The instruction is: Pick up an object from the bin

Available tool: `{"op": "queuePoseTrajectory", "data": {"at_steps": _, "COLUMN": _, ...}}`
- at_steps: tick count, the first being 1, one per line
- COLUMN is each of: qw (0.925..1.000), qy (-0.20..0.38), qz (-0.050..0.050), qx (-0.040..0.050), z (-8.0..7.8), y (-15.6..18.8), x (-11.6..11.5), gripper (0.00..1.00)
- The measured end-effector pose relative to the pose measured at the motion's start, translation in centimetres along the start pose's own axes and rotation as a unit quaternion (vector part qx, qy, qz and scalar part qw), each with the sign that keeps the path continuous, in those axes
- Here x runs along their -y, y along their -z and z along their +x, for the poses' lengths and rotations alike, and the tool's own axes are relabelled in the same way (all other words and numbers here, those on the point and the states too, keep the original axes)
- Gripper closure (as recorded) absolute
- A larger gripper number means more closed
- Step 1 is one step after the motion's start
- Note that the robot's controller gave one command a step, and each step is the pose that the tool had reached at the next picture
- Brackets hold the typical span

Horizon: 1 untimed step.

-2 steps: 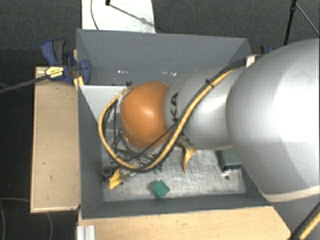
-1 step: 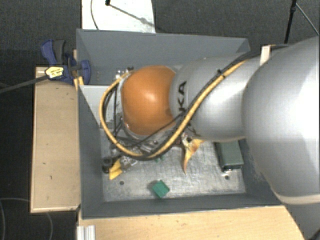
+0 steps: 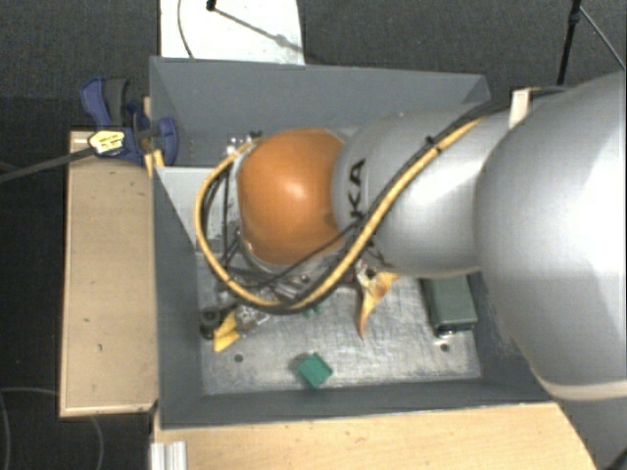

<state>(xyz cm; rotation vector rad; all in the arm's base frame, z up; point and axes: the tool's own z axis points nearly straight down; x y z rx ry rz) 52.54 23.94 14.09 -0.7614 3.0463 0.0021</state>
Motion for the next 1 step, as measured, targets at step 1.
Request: {"op": "queuePoseTrajectory", "data": {"at_steps": 1, "qw": 1.0000, "qy": -0.007, "qz": 0.000, "qx": -0.0002, "z": -0.48, "y": 8.96, "x": 0.06, "gripper": 1.00}}
